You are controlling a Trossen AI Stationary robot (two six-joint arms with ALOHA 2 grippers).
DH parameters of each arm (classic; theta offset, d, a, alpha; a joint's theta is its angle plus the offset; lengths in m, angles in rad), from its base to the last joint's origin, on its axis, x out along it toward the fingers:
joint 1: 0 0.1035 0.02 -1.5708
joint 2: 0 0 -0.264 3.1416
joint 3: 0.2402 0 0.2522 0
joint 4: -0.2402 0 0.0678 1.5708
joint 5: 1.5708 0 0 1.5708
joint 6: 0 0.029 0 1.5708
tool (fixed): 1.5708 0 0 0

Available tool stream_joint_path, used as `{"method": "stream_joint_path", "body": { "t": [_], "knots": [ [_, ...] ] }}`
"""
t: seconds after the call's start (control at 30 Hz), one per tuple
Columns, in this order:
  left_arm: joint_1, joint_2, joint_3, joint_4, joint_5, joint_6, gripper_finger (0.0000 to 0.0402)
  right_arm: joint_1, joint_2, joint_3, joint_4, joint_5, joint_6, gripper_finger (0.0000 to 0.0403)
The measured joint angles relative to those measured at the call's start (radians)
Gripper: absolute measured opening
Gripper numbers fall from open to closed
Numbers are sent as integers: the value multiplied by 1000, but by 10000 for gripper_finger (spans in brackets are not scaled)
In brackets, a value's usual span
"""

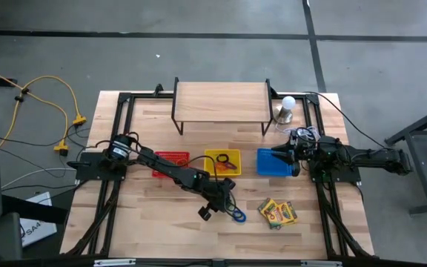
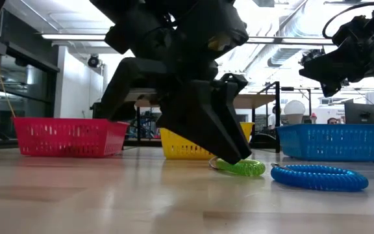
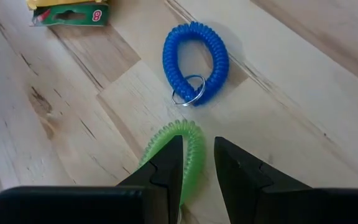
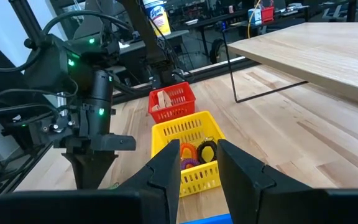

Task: Pick & Place Office Desk Supplies
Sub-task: Put the green spring keychain into the yellow bin

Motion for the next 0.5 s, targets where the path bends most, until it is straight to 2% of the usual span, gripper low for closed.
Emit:
{"method": "stream_joint_path", "body": {
  "t": [0.5],
  "knots": [
    [0,30,2,18,-8,-14,84,0,0,0,3,0,0,94]
  ]
}}
